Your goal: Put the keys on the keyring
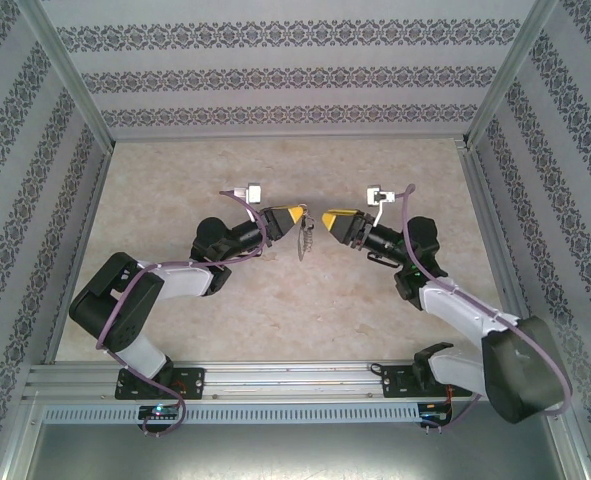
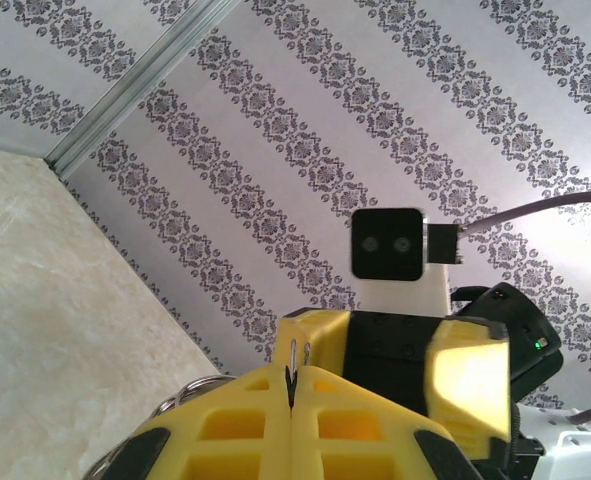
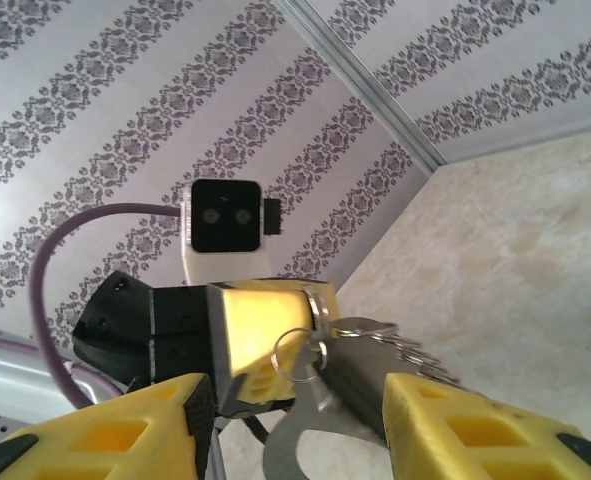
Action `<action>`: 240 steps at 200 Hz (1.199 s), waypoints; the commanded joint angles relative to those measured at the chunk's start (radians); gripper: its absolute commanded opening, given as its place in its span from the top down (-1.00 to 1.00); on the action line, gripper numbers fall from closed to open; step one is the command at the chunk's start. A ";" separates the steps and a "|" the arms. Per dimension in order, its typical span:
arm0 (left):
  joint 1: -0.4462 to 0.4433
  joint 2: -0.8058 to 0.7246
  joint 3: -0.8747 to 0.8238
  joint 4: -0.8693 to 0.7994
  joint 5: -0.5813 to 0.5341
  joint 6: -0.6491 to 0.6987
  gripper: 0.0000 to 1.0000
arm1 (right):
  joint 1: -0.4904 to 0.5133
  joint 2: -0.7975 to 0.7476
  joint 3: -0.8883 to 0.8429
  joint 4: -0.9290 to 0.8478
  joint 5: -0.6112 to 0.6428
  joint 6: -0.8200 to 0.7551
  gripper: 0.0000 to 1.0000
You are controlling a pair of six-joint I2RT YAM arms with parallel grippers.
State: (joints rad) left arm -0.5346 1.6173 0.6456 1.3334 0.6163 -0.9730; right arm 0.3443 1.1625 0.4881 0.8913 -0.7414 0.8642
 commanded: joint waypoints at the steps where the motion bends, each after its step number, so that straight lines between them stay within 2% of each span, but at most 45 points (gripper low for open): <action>1: 0.010 0.000 0.026 0.090 0.007 0.012 1.00 | 0.007 0.005 0.053 -0.033 0.007 -0.043 0.01; 63: 0.008 0.008 0.032 0.090 0.019 -0.010 1.00 | 0.061 0.143 0.110 0.073 0.001 -0.034 0.03; 150: 0.008 0.003 0.032 0.090 0.011 -0.011 1.00 | 0.092 0.186 0.108 0.090 -0.007 -0.034 0.45; 167: 0.008 0.003 0.037 0.090 0.010 -0.010 1.00 | 0.093 0.177 0.089 0.086 -0.009 -0.040 0.42; 184: 0.008 0.003 0.040 0.090 0.010 -0.011 1.00 | 0.091 0.162 0.067 0.073 -0.002 -0.049 0.24; 240: 0.008 0.009 0.049 0.090 0.011 -0.009 1.00 | 0.090 0.146 0.022 0.064 0.004 -0.066 0.29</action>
State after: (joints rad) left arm -0.5346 1.6222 0.6613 1.3334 0.6201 -0.9745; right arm 0.4236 1.3247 0.5282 0.9291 -0.7406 0.8299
